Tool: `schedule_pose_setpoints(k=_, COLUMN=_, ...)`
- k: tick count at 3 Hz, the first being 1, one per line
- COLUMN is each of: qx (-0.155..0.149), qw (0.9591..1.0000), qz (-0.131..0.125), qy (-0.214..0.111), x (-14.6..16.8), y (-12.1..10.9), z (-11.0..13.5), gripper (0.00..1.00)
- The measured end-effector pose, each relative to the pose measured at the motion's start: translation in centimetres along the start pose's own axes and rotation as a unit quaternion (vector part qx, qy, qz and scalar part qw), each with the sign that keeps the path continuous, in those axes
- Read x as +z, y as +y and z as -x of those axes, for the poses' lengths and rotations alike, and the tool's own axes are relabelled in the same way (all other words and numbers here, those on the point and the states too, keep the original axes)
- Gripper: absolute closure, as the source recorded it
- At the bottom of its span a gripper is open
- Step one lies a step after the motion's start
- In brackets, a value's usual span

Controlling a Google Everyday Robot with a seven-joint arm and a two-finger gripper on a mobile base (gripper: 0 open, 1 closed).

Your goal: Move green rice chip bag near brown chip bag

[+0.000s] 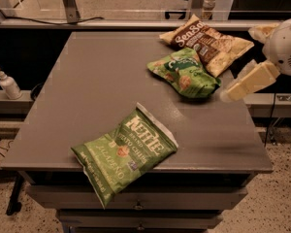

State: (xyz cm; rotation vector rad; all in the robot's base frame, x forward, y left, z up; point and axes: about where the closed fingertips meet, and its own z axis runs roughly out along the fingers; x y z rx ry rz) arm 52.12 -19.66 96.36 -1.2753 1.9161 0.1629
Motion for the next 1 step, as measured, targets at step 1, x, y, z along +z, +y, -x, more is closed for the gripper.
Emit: schedule_pose_setpoints(k=1, qx=-0.003, qw=1.0000, qz=0.000, qy=0.000, x=-0.45, y=0.04, z=0.27, gripper=0.00)
